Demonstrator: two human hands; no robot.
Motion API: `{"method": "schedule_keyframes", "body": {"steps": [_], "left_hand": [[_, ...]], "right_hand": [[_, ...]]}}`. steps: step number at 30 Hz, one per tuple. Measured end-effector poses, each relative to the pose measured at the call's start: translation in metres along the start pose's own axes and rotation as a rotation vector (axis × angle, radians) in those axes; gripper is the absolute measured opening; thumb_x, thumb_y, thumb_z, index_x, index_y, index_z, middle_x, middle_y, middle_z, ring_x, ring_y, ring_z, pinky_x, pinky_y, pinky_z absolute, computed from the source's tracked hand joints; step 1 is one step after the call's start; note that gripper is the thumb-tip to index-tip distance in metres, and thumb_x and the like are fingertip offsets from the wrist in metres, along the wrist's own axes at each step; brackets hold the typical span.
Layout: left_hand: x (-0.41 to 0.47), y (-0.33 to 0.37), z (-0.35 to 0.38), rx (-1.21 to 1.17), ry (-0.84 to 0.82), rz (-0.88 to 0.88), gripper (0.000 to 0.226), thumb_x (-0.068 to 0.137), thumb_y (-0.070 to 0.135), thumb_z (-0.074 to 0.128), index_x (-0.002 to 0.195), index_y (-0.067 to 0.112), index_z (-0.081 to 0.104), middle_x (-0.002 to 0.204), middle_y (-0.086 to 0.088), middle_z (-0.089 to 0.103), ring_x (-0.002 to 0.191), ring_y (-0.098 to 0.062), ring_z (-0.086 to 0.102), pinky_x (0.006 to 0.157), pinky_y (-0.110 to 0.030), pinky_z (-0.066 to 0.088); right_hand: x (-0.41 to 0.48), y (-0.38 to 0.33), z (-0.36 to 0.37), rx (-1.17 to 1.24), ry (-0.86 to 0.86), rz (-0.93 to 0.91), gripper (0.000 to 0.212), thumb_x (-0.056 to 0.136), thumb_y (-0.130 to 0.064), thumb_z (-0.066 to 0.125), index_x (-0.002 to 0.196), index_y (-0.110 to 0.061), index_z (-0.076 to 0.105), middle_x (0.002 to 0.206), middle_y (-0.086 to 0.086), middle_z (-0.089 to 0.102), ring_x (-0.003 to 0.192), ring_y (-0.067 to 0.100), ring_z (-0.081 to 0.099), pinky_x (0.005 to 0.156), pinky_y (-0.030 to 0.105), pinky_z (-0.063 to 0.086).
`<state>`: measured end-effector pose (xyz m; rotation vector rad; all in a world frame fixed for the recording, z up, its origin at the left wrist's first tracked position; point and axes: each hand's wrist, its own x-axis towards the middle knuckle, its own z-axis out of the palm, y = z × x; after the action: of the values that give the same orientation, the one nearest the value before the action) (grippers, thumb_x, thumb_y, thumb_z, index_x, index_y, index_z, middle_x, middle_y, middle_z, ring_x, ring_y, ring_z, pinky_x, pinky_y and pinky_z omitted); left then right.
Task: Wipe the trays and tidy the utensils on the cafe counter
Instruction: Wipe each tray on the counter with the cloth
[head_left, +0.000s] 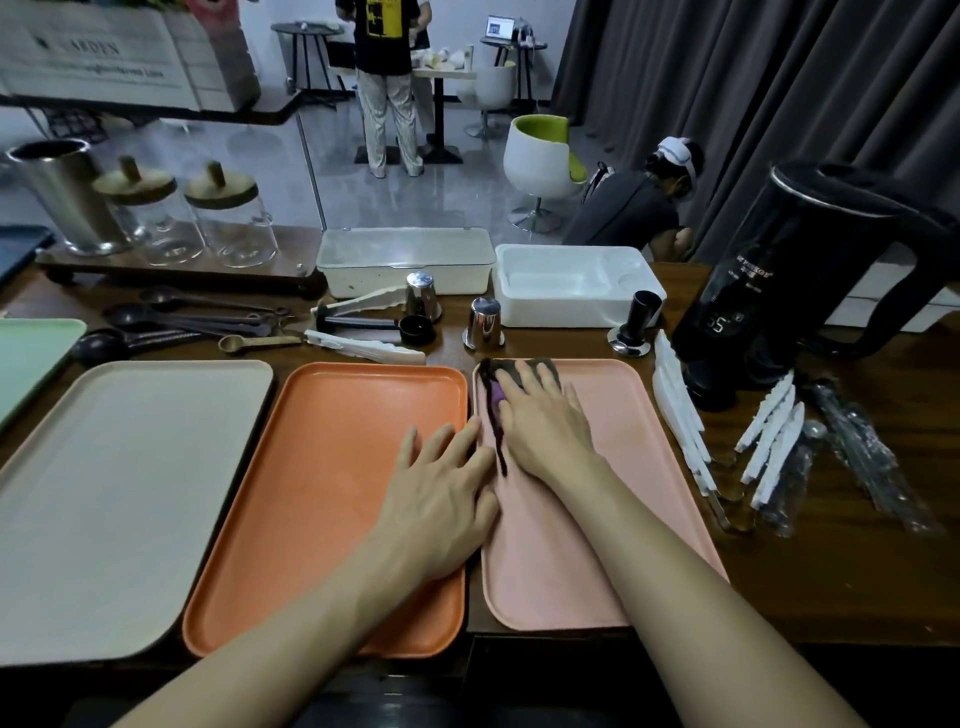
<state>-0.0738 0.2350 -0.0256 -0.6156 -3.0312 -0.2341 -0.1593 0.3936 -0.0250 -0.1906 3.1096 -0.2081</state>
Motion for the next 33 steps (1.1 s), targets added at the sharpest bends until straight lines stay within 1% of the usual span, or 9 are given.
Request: {"method": "schedule_keyframes", "body": {"steps": [5, 8, 10, 14, 19, 22, 24, 29, 33], "left_hand": [[0.000, 0.000, -0.003, -0.007, -0.038, 0.011, 0.057, 0.090, 0.045, 0.022, 0.133, 0.022, 0.053, 0.164, -0.002, 0.032, 0.146, -0.029, 0.032, 0.119, -0.060, 0.016], [0.002, -0.003, -0.004, -0.043, -0.084, 0.006, 0.064, 0.088, 0.048, 0.014, 0.139, 0.026, 0.046, 0.169, 0.002, 0.018, 0.154, -0.025, 0.017, 0.123, -0.058, 0.007], [0.002, -0.003, -0.005, -0.081, -0.087, 0.011, 0.066, 0.087, 0.049, 0.012, 0.139, 0.026, 0.046, 0.170, 0.002, 0.015, 0.155, -0.023, 0.014, 0.124, -0.058, 0.005], [0.001, -0.004, -0.006, -0.114, -0.091, 0.011, 0.070, 0.085, 0.050, 0.011, 0.140, 0.027, 0.047, 0.170, 0.002, 0.015, 0.156, -0.022, 0.012, 0.124, -0.058, 0.005], [0.002, -0.001, -0.003, -0.092, -0.103, -0.009, 0.073, 0.084, 0.051, 0.008, 0.144, 0.029, 0.044, 0.171, 0.003, 0.011, 0.157, -0.021, 0.011, 0.123, -0.057, 0.005], [0.001, 0.001, 0.000, -0.048, -0.107, -0.018, 0.073, 0.085, 0.050, 0.005, 0.145, 0.028, 0.040, 0.171, 0.002, 0.011, 0.157, -0.023, 0.012, 0.123, -0.058, 0.006], [0.000, 0.003, -0.001, -0.033, -0.099, -0.019, 0.072, 0.086, 0.049, 0.005, 0.144, 0.026, 0.042, 0.170, 0.000, 0.014, 0.156, -0.025, 0.014, 0.122, -0.059, 0.006], [0.001, 0.004, -0.003, 0.016, -0.122, -0.019, 0.076, 0.084, 0.049, -0.002, 0.146, 0.026, 0.035, 0.171, 0.001, 0.009, 0.156, -0.025, 0.011, 0.122, -0.060, 0.005], [0.001, 0.004, -0.002, 0.043, -0.131, -0.015, 0.078, 0.083, 0.048, -0.005, 0.147, 0.026, 0.033, 0.171, 0.002, 0.007, 0.156, -0.026, 0.010, 0.121, -0.060, 0.005]], "right_hand": [[-0.007, 0.050, -0.007, -0.040, 0.024, 0.200, 0.055, 0.105, -0.027, 0.031, 0.159, -0.024, 0.020, 0.168, 0.006, 0.014, 0.153, 0.033, 0.011, 0.123, 0.049, 0.017], [-0.005, 0.053, -0.008, -0.086, 0.027, 0.216, 0.054, 0.104, -0.025, 0.034, 0.157, -0.023, 0.023, 0.166, 0.010, 0.019, 0.151, 0.036, 0.014, 0.122, 0.051, 0.019], [-0.002, 0.043, -0.007, -0.099, 0.022, 0.217, 0.054, 0.103, -0.026, 0.035, 0.156, -0.025, 0.025, 0.166, 0.011, 0.018, 0.152, 0.037, 0.012, 0.123, 0.052, 0.015], [0.000, 0.025, -0.008, -0.085, 0.015, 0.144, 0.055, 0.103, -0.024, 0.036, 0.157, -0.025, 0.025, 0.167, 0.011, 0.012, 0.153, 0.037, 0.008, 0.123, 0.054, 0.012], [0.002, -0.014, 0.000, -0.011, 0.013, -0.052, 0.054, 0.103, -0.028, 0.037, 0.156, -0.026, 0.029, 0.168, 0.006, 0.014, 0.154, 0.032, 0.008, 0.124, 0.050, 0.011], [-0.001, -0.003, -0.001, 0.012, 0.004, -0.077, 0.054, 0.104, -0.027, 0.035, 0.157, -0.024, 0.024, 0.168, 0.005, 0.013, 0.154, 0.030, 0.007, 0.124, 0.047, 0.013], [-0.005, 0.018, -0.004, 0.030, 0.008, -0.040, 0.055, 0.105, -0.026, 0.033, 0.159, -0.024, 0.021, 0.169, 0.005, 0.011, 0.154, 0.030, 0.007, 0.124, 0.046, 0.014], [-0.016, 0.074, -0.009, -0.063, 0.015, 0.144, 0.057, 0.106, -0.022, 0.032, 0.160, -0.018, 0.016, 0.168, 0.013, 0.009, 0.154, 0.035, 0.006, 0.125, 0.050, 0.013], [-0.042, 0.057, -0.006, -0.062, 0.032, 0.210, 0.061, 0.105, -0.022, 0.037, 0.161, -0.018, 0.012, 0.168, 0.012, 0.007, 0.155, 0.034, 0.003, 0.125, 0.053, 0.009]]}}
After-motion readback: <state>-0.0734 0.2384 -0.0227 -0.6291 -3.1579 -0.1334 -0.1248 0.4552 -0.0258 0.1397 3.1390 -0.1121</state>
